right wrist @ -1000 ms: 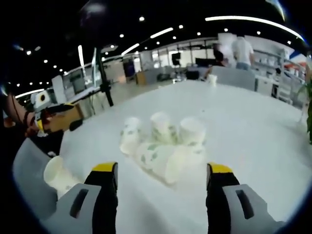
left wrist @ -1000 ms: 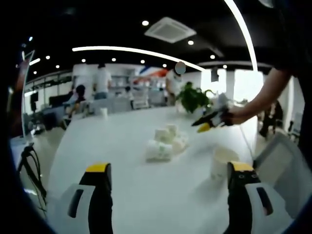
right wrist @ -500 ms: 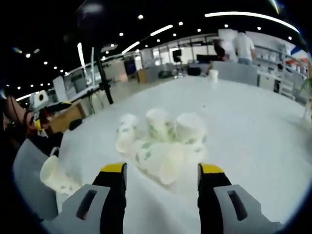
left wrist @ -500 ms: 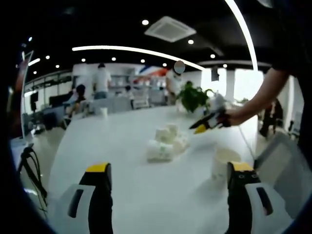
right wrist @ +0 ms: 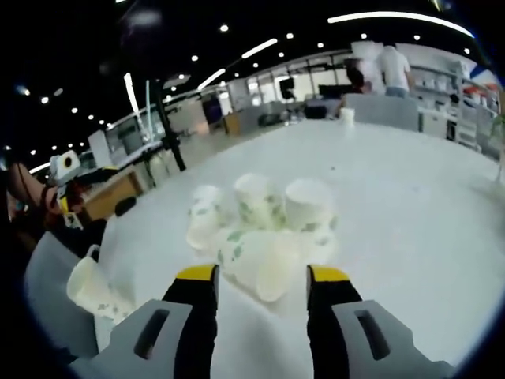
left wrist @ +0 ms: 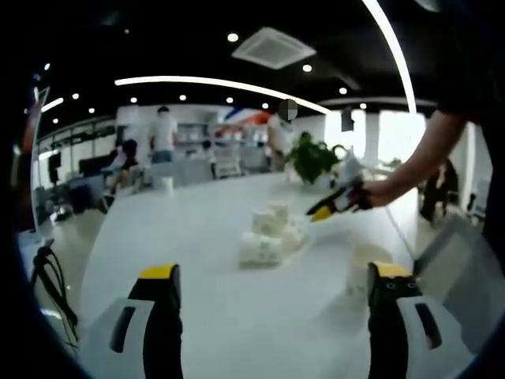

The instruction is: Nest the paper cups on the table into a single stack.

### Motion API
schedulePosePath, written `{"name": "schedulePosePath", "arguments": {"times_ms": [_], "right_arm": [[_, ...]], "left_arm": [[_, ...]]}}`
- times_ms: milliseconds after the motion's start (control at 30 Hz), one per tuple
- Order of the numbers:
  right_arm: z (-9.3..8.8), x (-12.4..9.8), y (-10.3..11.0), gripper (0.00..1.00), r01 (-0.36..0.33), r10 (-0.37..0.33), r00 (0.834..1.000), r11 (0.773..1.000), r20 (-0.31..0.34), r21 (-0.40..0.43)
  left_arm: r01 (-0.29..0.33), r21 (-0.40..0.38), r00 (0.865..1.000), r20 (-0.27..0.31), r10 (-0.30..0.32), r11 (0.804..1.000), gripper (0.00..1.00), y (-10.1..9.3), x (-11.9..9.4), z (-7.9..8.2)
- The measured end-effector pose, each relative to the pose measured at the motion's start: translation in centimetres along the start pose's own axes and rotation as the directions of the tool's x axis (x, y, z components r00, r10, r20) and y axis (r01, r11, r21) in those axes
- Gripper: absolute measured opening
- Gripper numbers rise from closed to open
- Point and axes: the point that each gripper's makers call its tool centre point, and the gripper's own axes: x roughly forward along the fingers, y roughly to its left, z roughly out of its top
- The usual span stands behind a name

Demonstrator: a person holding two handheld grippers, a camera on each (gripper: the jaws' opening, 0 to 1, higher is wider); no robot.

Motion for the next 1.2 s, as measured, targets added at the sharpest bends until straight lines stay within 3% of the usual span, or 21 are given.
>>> {"name": "schedulePosePath", "arguments": {"times_ms": [733, 1200], "right_arm": [[-0.2, 1.2, 1.0, 0.15, -0.074, 0.075, 0.997, 0.995, 0.000, 0.072], [-0.1, 1.5, 1.6, 0.08, -0.102, 0.102, 0.995, 0.991, 0.005, 0.090]], "left_arm": [[-0.009, -0.004, 1.000, -0.016, 0.009, 1.000, 0.96, 0.3, -0.4, -0.5], [-0.010, -0.001, 1.000, -0.014, 0.010, 1.000, 0.96, 0.2, -0.5, -0.4]]}}
